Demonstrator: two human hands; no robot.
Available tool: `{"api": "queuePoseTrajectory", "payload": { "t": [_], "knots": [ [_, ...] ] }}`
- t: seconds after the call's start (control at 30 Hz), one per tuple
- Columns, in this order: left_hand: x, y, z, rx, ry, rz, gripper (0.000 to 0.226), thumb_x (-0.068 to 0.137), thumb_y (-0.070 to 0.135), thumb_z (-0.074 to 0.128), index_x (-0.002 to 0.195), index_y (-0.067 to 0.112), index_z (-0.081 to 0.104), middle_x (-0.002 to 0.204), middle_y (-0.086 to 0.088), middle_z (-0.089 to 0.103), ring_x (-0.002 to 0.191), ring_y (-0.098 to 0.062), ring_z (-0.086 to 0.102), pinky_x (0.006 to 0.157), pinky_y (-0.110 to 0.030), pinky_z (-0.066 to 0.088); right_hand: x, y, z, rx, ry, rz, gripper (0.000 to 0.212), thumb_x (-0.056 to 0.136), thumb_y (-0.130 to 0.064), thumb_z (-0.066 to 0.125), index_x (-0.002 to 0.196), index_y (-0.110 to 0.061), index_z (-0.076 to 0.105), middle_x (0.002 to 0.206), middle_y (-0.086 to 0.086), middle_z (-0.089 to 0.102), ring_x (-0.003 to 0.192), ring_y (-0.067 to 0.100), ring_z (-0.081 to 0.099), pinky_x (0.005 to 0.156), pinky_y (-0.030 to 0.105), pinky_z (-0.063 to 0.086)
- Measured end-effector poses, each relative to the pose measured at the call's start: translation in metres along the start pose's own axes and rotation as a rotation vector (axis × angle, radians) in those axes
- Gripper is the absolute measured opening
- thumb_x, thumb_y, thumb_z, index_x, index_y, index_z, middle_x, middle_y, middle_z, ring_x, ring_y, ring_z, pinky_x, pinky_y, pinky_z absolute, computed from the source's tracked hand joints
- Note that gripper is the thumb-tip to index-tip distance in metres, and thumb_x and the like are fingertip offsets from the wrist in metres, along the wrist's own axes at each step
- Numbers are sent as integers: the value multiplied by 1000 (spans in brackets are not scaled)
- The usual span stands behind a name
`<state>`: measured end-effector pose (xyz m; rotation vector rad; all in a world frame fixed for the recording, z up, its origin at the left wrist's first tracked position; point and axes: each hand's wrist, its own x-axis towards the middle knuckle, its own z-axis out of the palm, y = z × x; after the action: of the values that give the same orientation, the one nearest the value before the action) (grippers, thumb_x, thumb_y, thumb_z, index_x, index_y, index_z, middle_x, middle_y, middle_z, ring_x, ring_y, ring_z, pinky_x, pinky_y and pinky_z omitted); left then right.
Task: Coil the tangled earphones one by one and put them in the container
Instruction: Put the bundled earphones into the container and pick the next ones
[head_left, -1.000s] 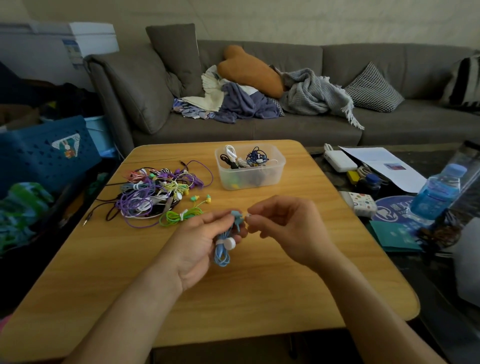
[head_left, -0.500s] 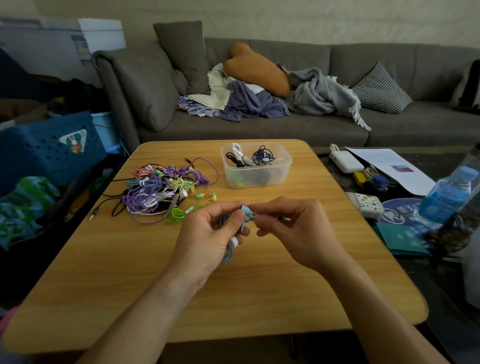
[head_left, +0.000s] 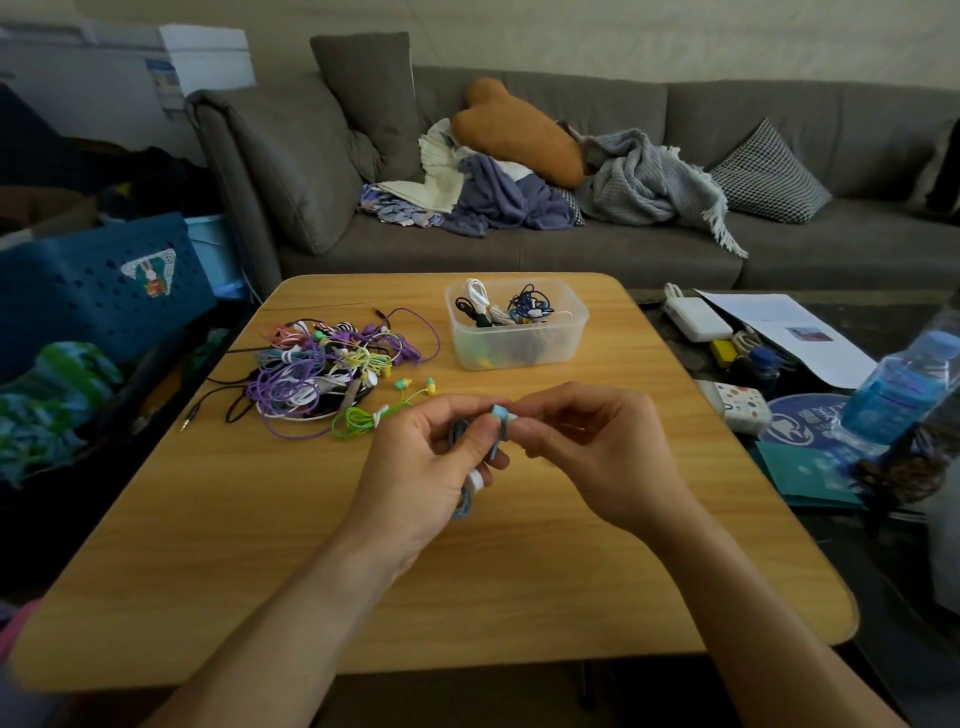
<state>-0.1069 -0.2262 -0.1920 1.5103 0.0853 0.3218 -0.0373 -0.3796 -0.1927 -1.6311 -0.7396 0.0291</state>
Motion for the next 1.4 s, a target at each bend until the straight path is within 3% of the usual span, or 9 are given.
{"api": "queuePoseTrajectory", "payload": {
  "t": [0.3,0.57,0.63,0.77,0.9,1.1,1.23,1.33,1.4],
  "knots": [
    [3,2,-2,-151,-71,-167,16,88,20,62,95,7,67,82,-8,68,73,-21,65,58,-27,49,1,3,-1,51,-27,0,22,75,-15,77,94,-5,77,87,4,77,71,14,68,66,26,55],
    [0,4,-3,-262,-136,-337,8,87,14,58,81,10,56,65,-9,58,45,-16,48,38,-19,33,2,5,-1,90,-89,-15,18,74,-13,78,89,-4,78,85,5,76,77,10,69,67,21,50],
    [2,3,-4,-292,-168,-364,17,93,8,53,76,11,54,64,-8,52,41,-14,41,36,-17,27,2,6,-2,48,-106,-25,18,75,-17,79,91,-6,78,84,5,76,79,17,69,68,28,50],
    [2,3,-8,-358,-263,-420,24,95,2,45,73,10,48,62,-7,46,35,-10,34,32,-14,22,2,9,-5,59,-102,-12,22,69,-19,81,89,-10,80,81,3,61,78,20,54,71,30,47],
    [0,4,-11,-288,-304,-459,22,95,6,48,74,11,45,60,-7,45,33,-9,31,35,-15,14,0,7,-7,90,-172,24,22,67,-16,82,87,-7,79,81,3,62,74,14,56,63,19,46],
    [0,2,-10,-149,-262,-389,28,97,2,49,71,13,47,58,-7,48,35,-10,31,36,-15,13,-1,4,-2,160,-178,59,15,70,-10,80,83,-3,77,84,12,73,73,21,65,51,30,49],
    [0,3,-8,-133,-267,-320,16,91,14,56,78,10,48,58,-7,50,35,-11,33,36,-16,14,-2,4,1,274,-111,190,17,63,-11,82,78,-6,75,80,14,75,72,24,71,60,31,57],
    [1,4,-9,-150,-252,-289,19,79,24,61,78,9,50,56,-7,51,37,-11,35,34,-13,20,-4,7,9,421,-67,303,37,59,-18,84,86,4,72,80,25,72,78,35,69,82,48,59],
    [1,6,-12,-181,-247,-306,20,78,24,61,85,6,52,56,-6,51,37,-9,37,32,-12,24,-4,6,13,385,-31,248,33,62,-15,83,86,5,72,78,23,72,74,33,69,80,46,59]
  ]
}}
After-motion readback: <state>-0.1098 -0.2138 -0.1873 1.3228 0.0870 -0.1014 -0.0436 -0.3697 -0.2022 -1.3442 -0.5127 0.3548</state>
